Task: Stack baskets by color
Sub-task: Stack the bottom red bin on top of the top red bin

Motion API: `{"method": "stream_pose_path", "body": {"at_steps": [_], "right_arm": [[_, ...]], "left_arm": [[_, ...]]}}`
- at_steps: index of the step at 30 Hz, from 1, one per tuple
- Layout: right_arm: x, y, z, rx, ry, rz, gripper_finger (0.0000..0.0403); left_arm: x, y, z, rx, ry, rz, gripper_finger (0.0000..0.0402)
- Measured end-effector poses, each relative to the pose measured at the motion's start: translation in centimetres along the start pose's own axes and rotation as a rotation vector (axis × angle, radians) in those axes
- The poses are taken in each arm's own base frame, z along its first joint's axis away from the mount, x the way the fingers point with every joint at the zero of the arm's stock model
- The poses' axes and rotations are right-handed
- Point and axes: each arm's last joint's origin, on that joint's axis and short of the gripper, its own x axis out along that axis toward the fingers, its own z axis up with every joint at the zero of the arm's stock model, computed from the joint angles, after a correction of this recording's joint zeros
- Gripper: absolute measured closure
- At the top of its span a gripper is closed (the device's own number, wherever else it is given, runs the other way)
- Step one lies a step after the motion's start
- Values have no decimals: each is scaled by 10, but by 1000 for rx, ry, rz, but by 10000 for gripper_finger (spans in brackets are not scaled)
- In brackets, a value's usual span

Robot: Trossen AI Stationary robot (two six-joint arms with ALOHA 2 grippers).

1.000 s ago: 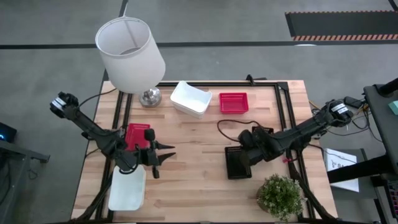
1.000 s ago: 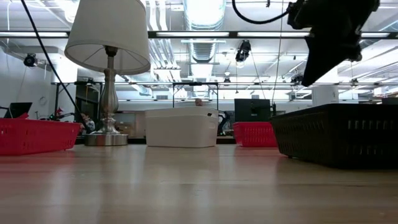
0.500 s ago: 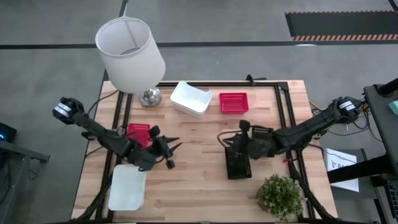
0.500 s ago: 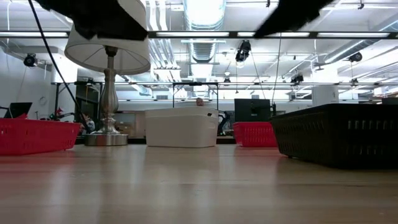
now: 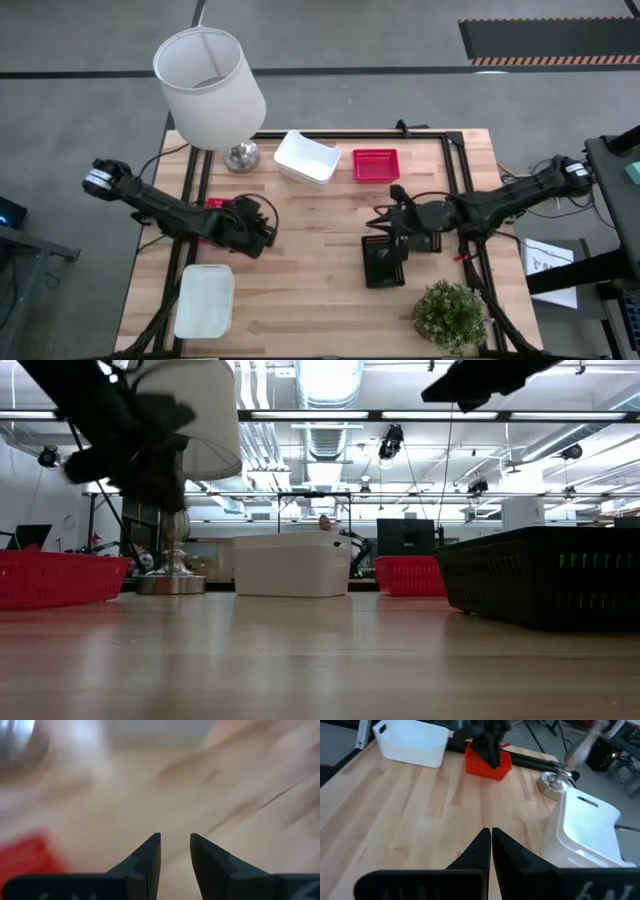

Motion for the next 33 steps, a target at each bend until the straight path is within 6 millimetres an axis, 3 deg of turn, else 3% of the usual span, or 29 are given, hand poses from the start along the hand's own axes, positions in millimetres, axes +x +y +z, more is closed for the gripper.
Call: {"method": "stream_pose_path", "body": {"at_steps": [3,6,21,33], "right_arm": [[-1,-3,-4,17,5,-11,394],[-2,-3,-4,19,2,-12,394],[-1,-3,-4,3,3,-12,394],[-1,-4,-4,-30,3,-12,394]], "left_arm": [[3,17,-4,-63,218,176,314],[2,28,-8,-74,291,319,314],[2,29,-8,-90,306,335,309],[4,32,-11,-85,309,343,204]]}}
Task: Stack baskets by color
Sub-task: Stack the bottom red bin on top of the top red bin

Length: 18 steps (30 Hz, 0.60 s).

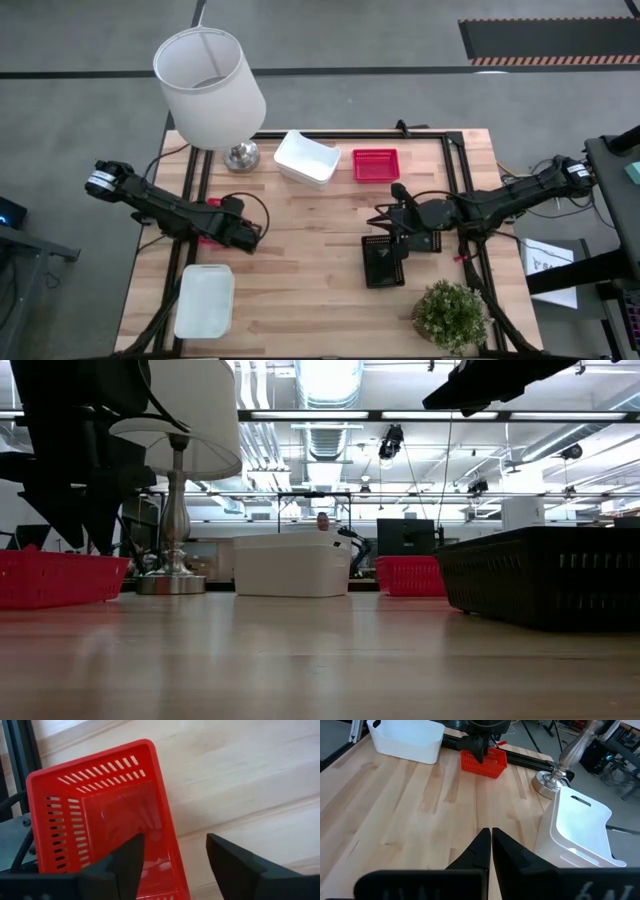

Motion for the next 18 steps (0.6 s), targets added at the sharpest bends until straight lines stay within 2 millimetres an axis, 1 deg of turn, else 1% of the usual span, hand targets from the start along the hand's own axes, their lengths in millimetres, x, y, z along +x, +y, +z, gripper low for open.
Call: {"method": "stream_pose_path", "body": {"at_steps": [2,6,12,18], "right_arm": [[0,0,0,-3,0,0,394],[0,0,0,-9,0,0,394],[0,0,0,-9,-1,0,394],[0,0,0,-9,-1,0,394]], "left_arm": [[0,0,0,0,-4,0,198],[2,1,-1,1,-16,3,200],[14,3,-5,-4,-20,-9,215],[18,4,-7,-5,-26,-10,240]]}}
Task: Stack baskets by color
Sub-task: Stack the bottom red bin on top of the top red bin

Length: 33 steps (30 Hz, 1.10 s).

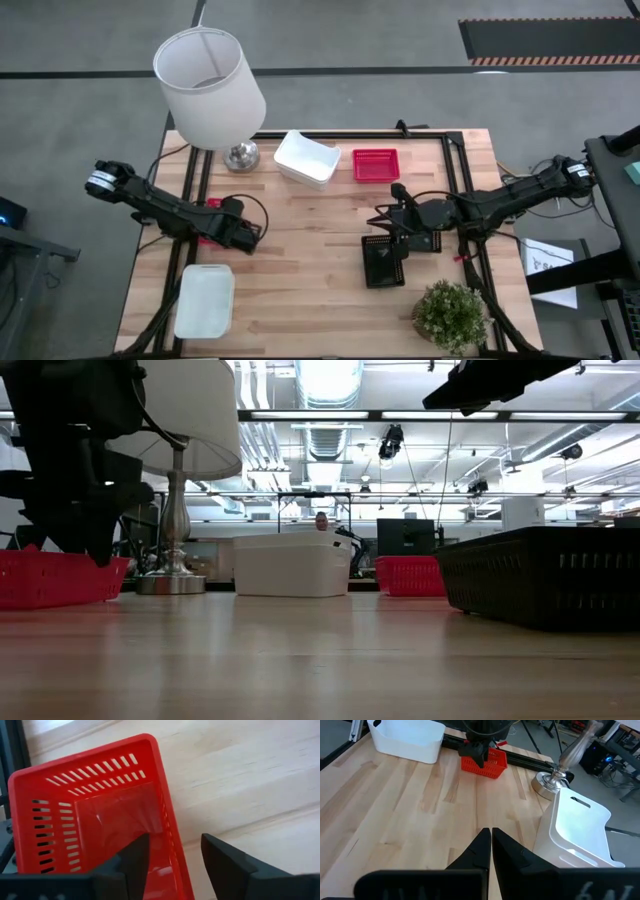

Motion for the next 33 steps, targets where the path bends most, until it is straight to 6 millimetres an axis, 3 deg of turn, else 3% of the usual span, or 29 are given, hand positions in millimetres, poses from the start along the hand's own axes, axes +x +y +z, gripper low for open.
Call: {"method": "stream_pose_path", "body": {"at_steps": [7,17,24,33], "right_arm": [[0,0,0,-5,-1,0,394],[0,0,0,-11,-1,-1,394],[0,0,0,-21,-1,-1,394],[0,0,0,-24,-2,1,394]], "left_arm": [[5,2,-2,1,0,3,289],[10,2,-4,-6,0,-15,395],[5,-1,-5,24,9,-31,400],[-31,-23,-1,223,-15,-186,400]]}}
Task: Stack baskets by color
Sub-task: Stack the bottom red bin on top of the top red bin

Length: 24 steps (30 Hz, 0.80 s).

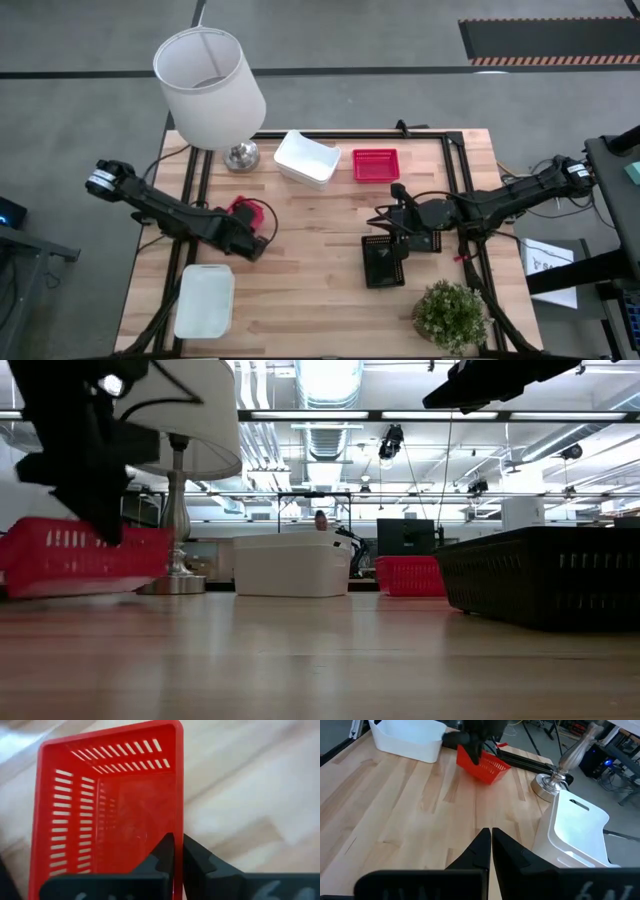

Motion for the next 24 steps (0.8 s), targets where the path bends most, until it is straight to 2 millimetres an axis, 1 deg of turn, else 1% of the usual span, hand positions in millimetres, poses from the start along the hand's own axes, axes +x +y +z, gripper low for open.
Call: {"method": "stream_pose_path", "body": {"at_steps": [3,5,7,10,12,14,16,18,20,24], "right_arm": [[0,0,0,13,-1,7,394],[0,0,0,40,-1,7,394],[0,0,0,52,-1,7,390],[0,1,0,60,-3,24,370],[2,3,0,56,-11,74,350],[5,5,3,35,-54,132,325],[9,8,8,-7,-123,196,298],[13,11,14,-68,-207,262,271],[16,13,18,-114,-278,319,247],[15,14,25,-141,-378,374,209]], "left_arm": [[-12,-15,2,155,-31,-121,400],[-22,-29,2,300,-52,-256,400],[-33,-44,2,446,-112,-405,400],[-52,-67,3,659,-308,-665,400],[-65,-80,4,808,-480,-864,400],[-75,-89,4,961,-638,-1038,400],[-81,-94,3,1081,-752,-1180,400],[-81,-96,0,1171,-816,-1249,400],[-80,-98,-1,1211,-857,-1272,400],[-73,-101,-5,1255,-835,-1307,400]]}}
